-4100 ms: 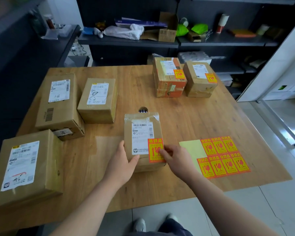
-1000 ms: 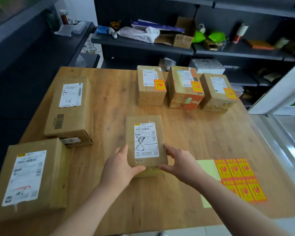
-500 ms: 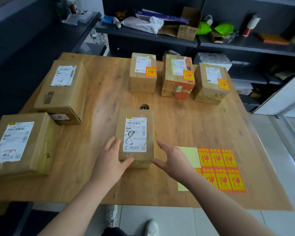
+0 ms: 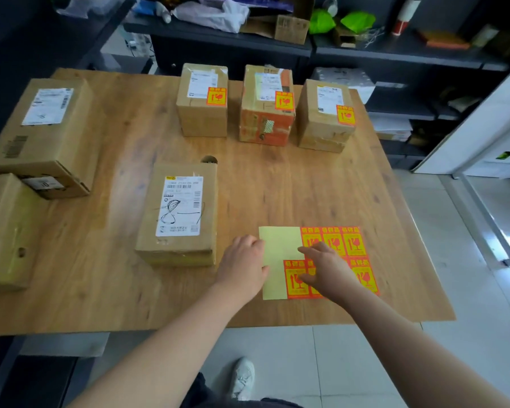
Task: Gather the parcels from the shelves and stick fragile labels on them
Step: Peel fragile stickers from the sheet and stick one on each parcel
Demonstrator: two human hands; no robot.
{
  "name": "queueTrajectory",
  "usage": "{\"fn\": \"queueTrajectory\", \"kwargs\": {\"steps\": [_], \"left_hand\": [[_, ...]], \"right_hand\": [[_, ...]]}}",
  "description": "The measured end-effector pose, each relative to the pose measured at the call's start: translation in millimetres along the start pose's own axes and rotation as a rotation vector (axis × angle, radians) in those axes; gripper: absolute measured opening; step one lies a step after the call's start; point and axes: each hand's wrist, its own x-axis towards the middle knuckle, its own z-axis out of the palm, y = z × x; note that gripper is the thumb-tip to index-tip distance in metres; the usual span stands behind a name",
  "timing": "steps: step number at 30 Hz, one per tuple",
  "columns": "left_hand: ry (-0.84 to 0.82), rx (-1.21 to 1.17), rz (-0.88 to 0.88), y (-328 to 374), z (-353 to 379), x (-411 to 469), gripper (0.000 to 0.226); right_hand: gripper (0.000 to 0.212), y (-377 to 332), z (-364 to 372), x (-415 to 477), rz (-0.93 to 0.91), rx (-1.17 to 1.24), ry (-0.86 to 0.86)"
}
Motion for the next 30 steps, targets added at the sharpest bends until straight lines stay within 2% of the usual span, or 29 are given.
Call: {"fn": "queueTrajectory", "kwargs": {"steps": [4,10,15,20,25,30], "left_hand": [[-0.102,-0.05,-0.141,7,26,14,0.04],[-0.027,-0.198,-0.315,23,45,28,0.04],[-0.009,-0.374,-0.455,36,51,34,0.049],[0.073,-0.214,-0.43,29,52,29,0.048],[0.038,-0.331,-0.424,29,50,30,0.046],[0.018,-0.401,-0.45,24,47,32,0.058]], "right_hand": [[0.067,9,11,2,-0.006,0.006,-0.026],[0.07,19,15,10,-0.029,0.053,-0.054],[0.071,21,17,12,-0.03,0.065,-0.042],[0.069,22,21,10,-0.013,0.079,-0.039],[0.066,23,23,9,-0.016,0.095,-0.036],[0.064,25,26,3,-0.082,-0.04,-0.069]]}}
